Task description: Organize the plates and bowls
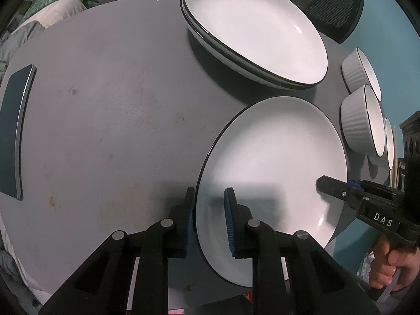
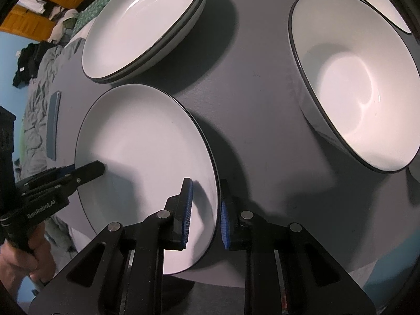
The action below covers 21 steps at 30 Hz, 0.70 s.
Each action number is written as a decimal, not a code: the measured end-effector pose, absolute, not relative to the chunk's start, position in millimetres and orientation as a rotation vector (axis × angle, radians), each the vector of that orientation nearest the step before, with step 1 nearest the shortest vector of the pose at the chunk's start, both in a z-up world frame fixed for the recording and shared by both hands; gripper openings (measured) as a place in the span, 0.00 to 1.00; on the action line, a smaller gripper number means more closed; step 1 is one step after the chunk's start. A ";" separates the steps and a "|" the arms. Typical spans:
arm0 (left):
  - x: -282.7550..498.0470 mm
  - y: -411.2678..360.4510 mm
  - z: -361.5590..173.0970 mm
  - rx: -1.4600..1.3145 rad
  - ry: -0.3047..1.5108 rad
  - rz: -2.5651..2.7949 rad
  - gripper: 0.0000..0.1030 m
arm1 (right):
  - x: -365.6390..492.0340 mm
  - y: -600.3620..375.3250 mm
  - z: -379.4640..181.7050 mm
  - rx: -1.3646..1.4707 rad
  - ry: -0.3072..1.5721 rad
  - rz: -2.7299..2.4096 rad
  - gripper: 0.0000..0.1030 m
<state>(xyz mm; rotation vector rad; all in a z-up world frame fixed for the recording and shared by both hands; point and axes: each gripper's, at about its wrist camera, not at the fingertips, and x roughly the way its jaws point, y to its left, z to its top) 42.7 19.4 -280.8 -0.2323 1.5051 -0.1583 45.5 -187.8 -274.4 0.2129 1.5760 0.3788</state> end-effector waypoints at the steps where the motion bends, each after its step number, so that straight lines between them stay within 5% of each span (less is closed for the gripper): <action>1: 42.6 18.7 -281.3 -0.231 1.508 -0.159 0.20 | 45.9 -187.6 -274.4 0.212 1.576 0.380 0.18; 21: 49.6 29.2 -234.2 -0.255 1.457 -0.143 0.20 | 55.2 -176.1 -230.9 0.186 1.540 0.426 0.15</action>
